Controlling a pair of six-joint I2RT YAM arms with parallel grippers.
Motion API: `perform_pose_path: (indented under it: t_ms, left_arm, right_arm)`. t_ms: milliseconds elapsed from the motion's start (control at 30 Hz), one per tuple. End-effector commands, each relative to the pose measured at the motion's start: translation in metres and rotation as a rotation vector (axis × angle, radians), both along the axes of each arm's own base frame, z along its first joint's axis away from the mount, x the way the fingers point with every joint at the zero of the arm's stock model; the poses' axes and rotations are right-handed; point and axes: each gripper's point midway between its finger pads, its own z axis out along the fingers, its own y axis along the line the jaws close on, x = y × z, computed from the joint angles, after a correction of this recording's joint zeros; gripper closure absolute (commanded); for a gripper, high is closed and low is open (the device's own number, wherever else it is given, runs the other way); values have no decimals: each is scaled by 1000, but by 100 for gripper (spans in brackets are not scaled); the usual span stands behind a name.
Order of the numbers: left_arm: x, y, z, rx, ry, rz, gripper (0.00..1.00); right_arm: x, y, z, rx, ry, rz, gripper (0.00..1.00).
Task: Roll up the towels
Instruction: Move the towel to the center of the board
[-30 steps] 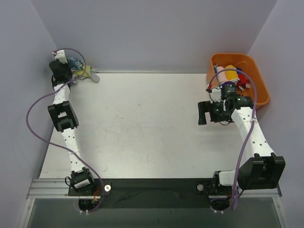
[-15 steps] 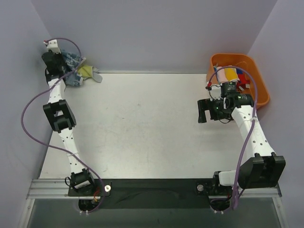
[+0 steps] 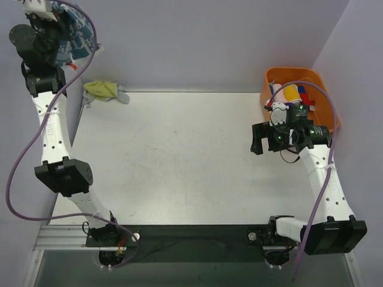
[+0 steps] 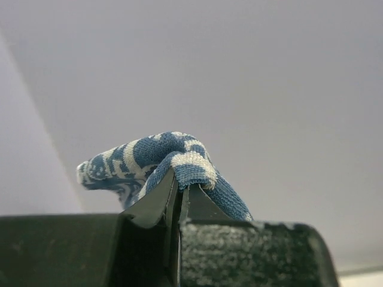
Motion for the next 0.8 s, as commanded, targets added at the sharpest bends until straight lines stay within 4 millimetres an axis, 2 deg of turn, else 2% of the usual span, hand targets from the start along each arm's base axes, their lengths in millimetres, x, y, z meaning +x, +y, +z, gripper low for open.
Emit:
perform_pose_path:
  t_ms: [0, 33, 100, 133, 167, 200, 233, 267, 300, 333, 367, 400, 467, 500, 533, 567, 600, 633, 667, 733, 767]
  left_arm:
    - [-28, -79, -34, 18, 170, -211, 100]
    - [-38, -96, -37, 29, 182, -255, 100]
    - [-66, -122, -55, 47, 228, -304, 100]
    - [-77, -151, -66, 63, 250, -363, 100]
    - [-100, -167, -66, 67, 254, -389, 100]
    - [-102, -182, -108, 53, 350, -413, 100]
    - [-115, -206, -119, 58, 378, -462, 100]
    - [-135, -221, -125, 62, 398, -499, 100]
    - [-141, -234, -163, 50, 485, -527, 100]
    - [-157, -260, -174, 52, 514, -587, 100]
    - [-168, -268, -184, 42, 537, -605, 100]
    - [-176, -279, -209, 20, 604, -633, 100]
    - [-194, -303, -233, -7, 675, -740, 100]
    - [-200, -309, -244, -64, 726, -780, 100]
    - [-206, -311, -270, -84, 796, -803, 100]
    - [-210, -313, -280, -99, 827, -846, 100]
    - [-212, -310, -295, -119, 870, -846, 100]
    - [-217, -304, -321, -129, 927, -836, 100]
    - [-215, -295, -331, -138, 932, -817, 100]
    - [-202, -261, -352, -137, 933, -727, 100]
    - [-201, -246, -374, -138, 968, -677, 100]
  right_arm:
    - [-15, 7, 16, 33, -31, 20, 0]
    - [-17, 7, 15, 34, -31, 21, 0]
    - [-21, 6, 18, 31, -47, 24, 0]
    - [-23, 6, 17, 30, -46, 25, 0]
    - [-24, 5, 18, 28, -48, 26, 0]
    - [-26, 5, 18, 26, -52, 28, 0]
    - [-28, 5, 19, 26, -53, 30, 0]
    - [-30, 5, 18, 24, -50, 34, 0]
    - [-31, 5, 19, 24, -53, 37, 0]
    - [-33, 5, 18, 23, -46, 39, 0]
    - [-34, 5, 19, 22, -48, 41, 0]
    - [-35, 5, 19, 22, -41, 43, 0]
    - [-34, 5, 20, 21, -39, 44, 0]
    - [-33, 5, 20, 21, -38, 44, 0]
    - [-33, 5, 19, 20, -28, 46, 0]
    - [-33, 6, 23, 23, -33, 50, 0]
    - [-33, 8, 21, 31, -16, 57, 0]
    - [-33, 9, 21, 34, -11, 64, 0]
    - [-34, 10, 19, 39, -1, 68, 0]
    - [-35, 15, 16, 62, 17, 88, 0]
    - [-37, 17, 13, 74, 31, 95, 0]
